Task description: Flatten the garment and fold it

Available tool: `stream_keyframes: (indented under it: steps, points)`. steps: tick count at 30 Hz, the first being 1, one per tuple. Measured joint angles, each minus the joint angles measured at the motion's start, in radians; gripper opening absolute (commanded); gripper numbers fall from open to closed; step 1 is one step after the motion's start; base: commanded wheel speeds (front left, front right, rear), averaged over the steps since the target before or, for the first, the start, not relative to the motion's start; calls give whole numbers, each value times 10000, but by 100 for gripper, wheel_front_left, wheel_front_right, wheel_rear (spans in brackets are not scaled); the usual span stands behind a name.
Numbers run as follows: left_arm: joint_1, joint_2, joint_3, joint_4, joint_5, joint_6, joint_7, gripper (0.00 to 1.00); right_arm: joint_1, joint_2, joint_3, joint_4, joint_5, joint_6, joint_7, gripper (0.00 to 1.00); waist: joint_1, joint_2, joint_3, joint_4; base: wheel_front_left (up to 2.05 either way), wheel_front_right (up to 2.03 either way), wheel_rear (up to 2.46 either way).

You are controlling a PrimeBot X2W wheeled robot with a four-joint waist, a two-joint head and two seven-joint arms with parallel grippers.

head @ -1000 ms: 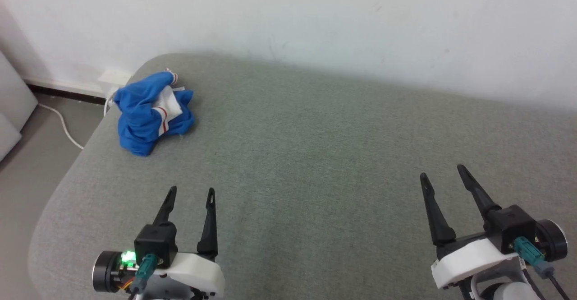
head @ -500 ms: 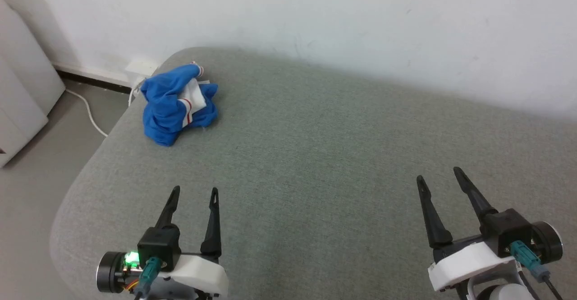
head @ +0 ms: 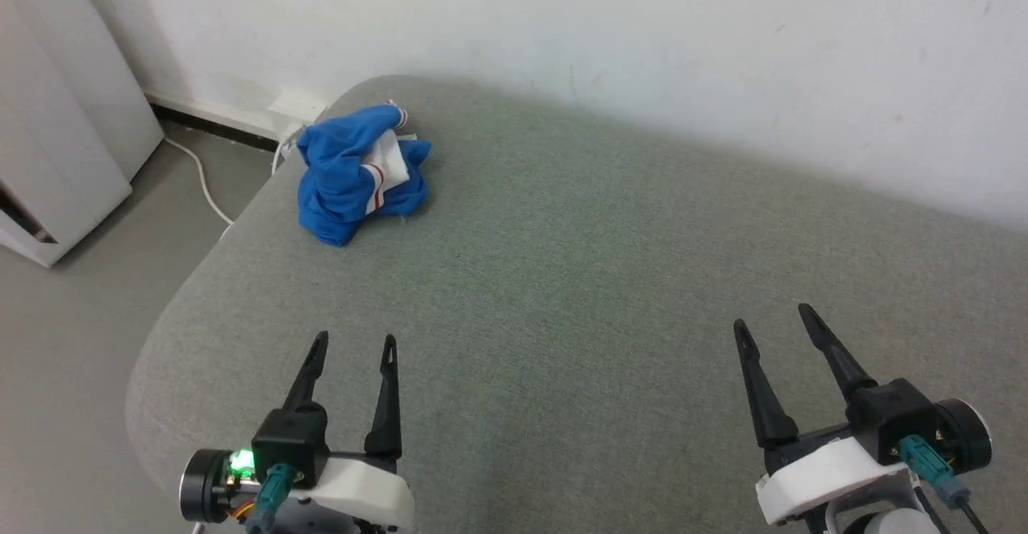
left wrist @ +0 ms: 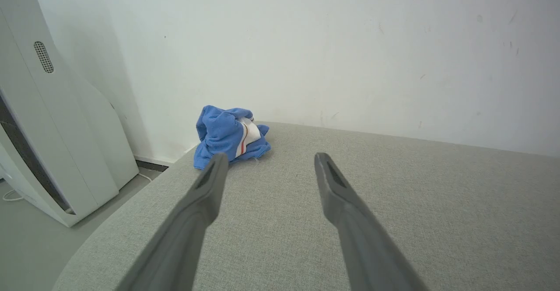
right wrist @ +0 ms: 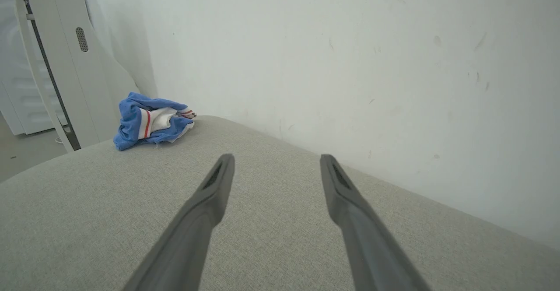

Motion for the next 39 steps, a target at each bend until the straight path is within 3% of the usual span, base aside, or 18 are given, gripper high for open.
stream_keyframes:
  steps: [24,32,39]
  points:
    - [-12,8,-355,102,-19,150,-510,100,-19,12,-268,570,107,0,-476,100,0,0,227,760,0,0,0]
    - [-746,128,-128,558,-288,-403,-537,100,-323,12,-184,370,-311,0,-531,100,1,0,716,479,0,0,0]
    - [-3070,805,88,2606,-297,-949,-339,100,-796,25,280,-305,-752,0,-531,100,1,0,1563,4,0,0,0]
